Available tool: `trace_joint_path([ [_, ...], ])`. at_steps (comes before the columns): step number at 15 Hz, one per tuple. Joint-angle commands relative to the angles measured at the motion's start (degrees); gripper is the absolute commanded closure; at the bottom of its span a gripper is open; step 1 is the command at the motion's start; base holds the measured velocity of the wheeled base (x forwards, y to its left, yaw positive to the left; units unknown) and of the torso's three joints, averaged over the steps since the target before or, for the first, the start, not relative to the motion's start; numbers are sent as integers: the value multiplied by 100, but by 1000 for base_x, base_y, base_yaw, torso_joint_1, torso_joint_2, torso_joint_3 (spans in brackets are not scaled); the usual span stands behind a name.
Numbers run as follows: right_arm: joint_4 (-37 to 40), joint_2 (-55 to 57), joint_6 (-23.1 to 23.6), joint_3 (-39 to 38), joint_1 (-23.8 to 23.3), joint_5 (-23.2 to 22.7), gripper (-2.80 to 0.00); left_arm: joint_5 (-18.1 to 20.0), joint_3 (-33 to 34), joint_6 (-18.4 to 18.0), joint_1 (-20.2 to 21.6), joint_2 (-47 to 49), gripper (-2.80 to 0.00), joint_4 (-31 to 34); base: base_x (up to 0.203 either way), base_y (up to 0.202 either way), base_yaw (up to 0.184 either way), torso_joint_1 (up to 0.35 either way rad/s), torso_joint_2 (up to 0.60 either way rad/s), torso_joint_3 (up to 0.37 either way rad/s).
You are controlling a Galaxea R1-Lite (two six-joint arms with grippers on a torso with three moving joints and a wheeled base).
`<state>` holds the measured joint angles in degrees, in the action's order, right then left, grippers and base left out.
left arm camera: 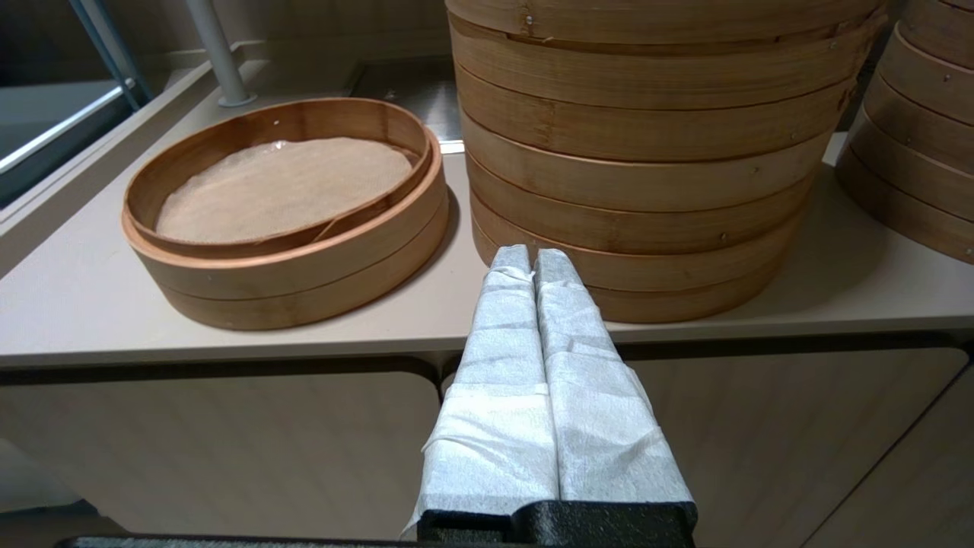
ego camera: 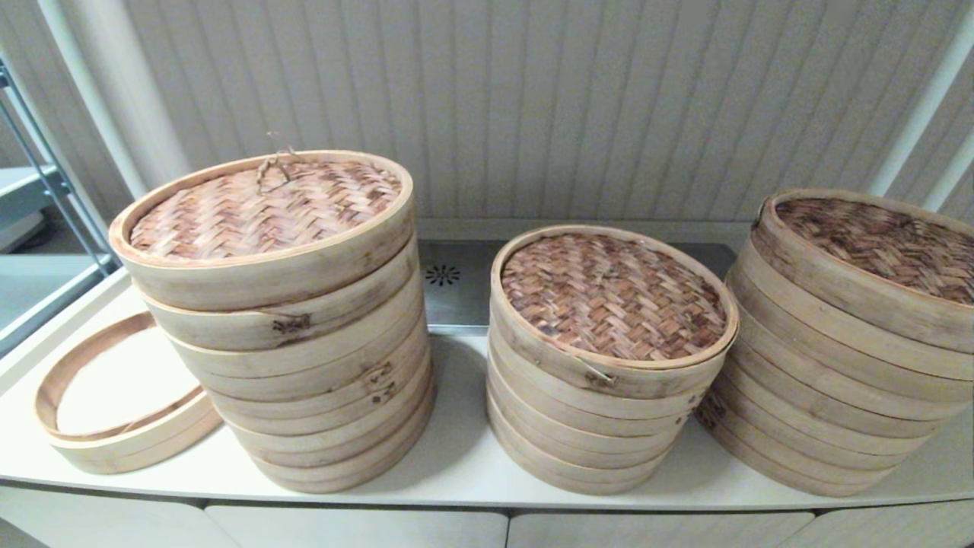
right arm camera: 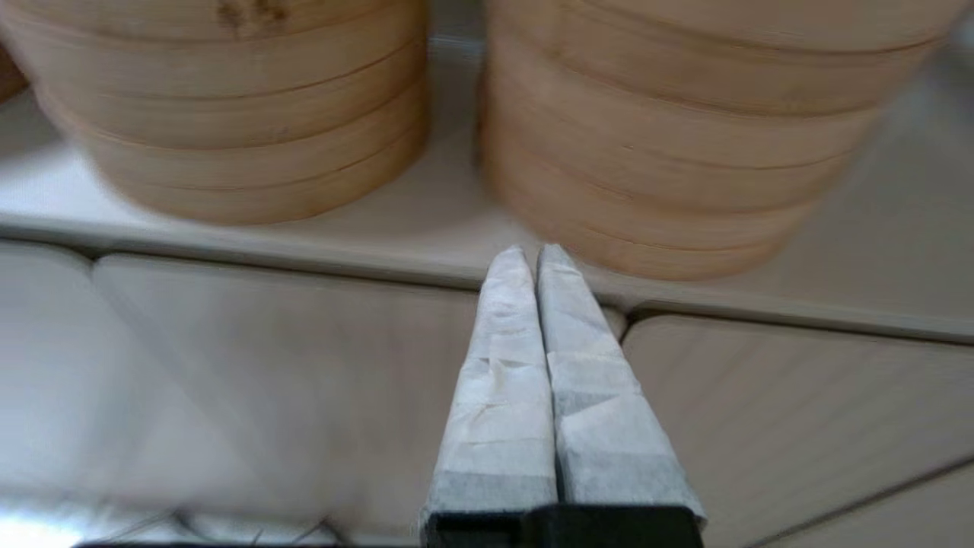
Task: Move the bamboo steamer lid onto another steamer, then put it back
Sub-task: Pick up the steamer
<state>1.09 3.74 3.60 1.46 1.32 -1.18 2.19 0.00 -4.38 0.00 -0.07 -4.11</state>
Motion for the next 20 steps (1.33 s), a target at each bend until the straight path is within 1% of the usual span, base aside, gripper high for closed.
trace_joint_path([
  [1,-27,-409,20,-100,0,71,0,0,202,-2,0,-1,0,-11,0,0,0,0,0,0],
  [6,-91,-409,-70,-137,0,83,0,0,202,-2,0,-1,0,-11,0,0,0,0,0,0],
  [9,-91,-400,-73,-128,0,77,0,36,202,-158,0,1,0,24,0,0,0,0,0,0],
  [10,-91,-400,-70,-128,0,74,0,10,202,-155,0,-1,0,2,0,0,0,0,0,0],
  [14,-100,-400,-57,-128,0,74,0,-116,200,156,0,-1,0,-29,0,0,0,0,0,0],
  [16,-100,-400,-43,-128,0,83,0,-175,127,135,4,4,0,21,0,0,0,0,0,0],
  [17,-100,-400,-43,-128,0,83,0,-178,-95,127,4,19,0,64,0,0,0,0,0,0],
  [18,-100,-400,-43,-128,0,83,0,-161,-481,125,4,87,0,211,0,0,0,0,0,0],
  [20,-82,-400,-26,-119,0,92,0,-110,-1485,131,3,509,0,715,0,0,0,0,0,0],
])
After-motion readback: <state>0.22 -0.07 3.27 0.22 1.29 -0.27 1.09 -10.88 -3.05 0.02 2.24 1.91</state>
